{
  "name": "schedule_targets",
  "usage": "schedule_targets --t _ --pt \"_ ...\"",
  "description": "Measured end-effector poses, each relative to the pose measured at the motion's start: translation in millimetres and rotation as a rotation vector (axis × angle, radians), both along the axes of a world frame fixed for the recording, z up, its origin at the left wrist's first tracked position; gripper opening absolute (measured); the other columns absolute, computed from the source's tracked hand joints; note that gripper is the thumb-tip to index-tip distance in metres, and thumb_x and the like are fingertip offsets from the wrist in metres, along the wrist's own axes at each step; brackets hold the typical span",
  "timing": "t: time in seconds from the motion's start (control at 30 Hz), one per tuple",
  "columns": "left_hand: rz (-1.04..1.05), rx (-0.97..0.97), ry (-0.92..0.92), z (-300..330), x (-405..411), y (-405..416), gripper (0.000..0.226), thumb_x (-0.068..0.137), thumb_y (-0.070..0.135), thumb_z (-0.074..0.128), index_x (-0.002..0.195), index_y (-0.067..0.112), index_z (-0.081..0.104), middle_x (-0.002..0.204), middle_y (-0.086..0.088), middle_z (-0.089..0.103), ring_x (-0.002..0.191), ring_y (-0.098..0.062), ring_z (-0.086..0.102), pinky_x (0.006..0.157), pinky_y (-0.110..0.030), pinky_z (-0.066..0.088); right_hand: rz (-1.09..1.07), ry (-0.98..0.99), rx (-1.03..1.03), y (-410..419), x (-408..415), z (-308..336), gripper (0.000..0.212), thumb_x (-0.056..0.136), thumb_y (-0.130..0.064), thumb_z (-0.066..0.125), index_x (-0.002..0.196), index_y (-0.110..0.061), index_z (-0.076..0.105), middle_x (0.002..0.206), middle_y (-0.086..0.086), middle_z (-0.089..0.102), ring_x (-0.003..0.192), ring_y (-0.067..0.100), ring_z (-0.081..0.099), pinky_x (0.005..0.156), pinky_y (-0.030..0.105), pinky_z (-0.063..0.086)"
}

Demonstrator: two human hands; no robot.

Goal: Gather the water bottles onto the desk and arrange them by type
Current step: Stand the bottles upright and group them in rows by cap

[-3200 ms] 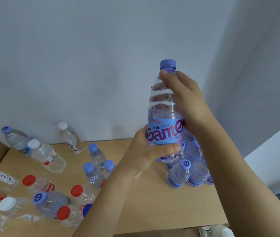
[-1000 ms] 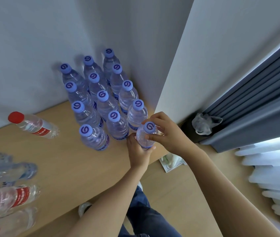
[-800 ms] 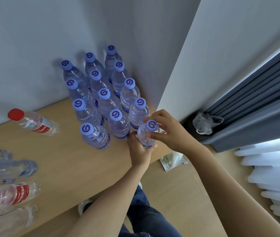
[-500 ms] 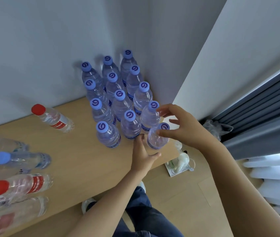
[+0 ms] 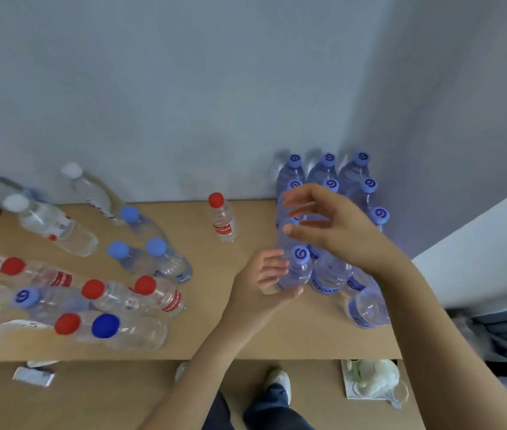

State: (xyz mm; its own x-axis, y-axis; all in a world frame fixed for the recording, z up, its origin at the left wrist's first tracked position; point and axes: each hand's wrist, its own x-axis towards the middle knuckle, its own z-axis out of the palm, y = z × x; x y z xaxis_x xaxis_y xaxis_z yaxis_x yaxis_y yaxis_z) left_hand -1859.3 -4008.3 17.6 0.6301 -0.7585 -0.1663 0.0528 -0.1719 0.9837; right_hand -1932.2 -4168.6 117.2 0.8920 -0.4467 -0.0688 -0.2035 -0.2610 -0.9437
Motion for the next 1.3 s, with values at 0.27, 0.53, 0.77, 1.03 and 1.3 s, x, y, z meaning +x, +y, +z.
schedule_targets --t 0.27,0.53,0.77,1.03,1.3 --pt "0.380 -0.041 -0.116 59 110 101 0.054 0.071 0.006 0.086 0.113 0.026 0.058 0.104 0.010 0.069 0.100 -0.005 0.066 0.084 -0.019 0.053 0.212 -0.019 0.021 64 123 10 0.036 0.084 -0.015 0.076 0.115 -0.027 0.062 0.118 -0.008 0.064 0.110 0.009 0.062 0.097 0.029 0.053" --pt "0.635 -0.012 -0.128 73 209 214 0.053 0.072 0.003 0.084 0.112 0.027 0.059 0.110 0.005 0.068 0.103 -0.015 0.067 0.093 -0.034 0.054 0.348 -0.021 0.005 151 240 12 0.036 0.085 -0.017 0.077 0.115 -0.028 0.062 0.119 -0.014 0.063 0.104 -0.003 0.061 0.087 0.013 0.051" --pt "0.760 0.002 -0.130 64 277 291 0.051 0.073 0.009 0.084 0.110 0.034 0.060 0.106 0.010 0.069 0.100 -0.008 0.068 0.088 -0.027 0.055 0.397 -0.010 0.022 230 332 3 0.039 0.083 -0.014 0.078 0.117 -0.020 0.061 0.119 -0.006 0.063 0.107 0.011 0.062 0.084 0.014 0.051" --pt "0.814 0.018 -0.089 64 346 342 0.049 0.078 0.007 0.082 0.118 0.021 0.059 0.114 0.002 0.066 0.104 -0.011 0.067 0.096 -0.033 0.054 0.368 -0.071 -0.013 302 428 -8 0.036 0.084 -0.015 0.076 0.111 -0.032 0.058 0.110 -0.024 0.060 0.102 -0.004 0.060 0.082 0.009 0.049" --pt "0.811 0.016 -0.085 59 412 359 0.044 0.079 0.014 0.081 0.110 0.035 0.059 0.113 0.008 0.066 0.100 -0.002 0.066 0.096 -0.033 0.054 0.211 -0.031 -0.021 342 521 -33 0.047 0.085 -0.017 0.074 0.125 -0.023 0.049 0.111 -0.011 0.055 0.096 0.008 0.057 0.077 0.015 0.047"
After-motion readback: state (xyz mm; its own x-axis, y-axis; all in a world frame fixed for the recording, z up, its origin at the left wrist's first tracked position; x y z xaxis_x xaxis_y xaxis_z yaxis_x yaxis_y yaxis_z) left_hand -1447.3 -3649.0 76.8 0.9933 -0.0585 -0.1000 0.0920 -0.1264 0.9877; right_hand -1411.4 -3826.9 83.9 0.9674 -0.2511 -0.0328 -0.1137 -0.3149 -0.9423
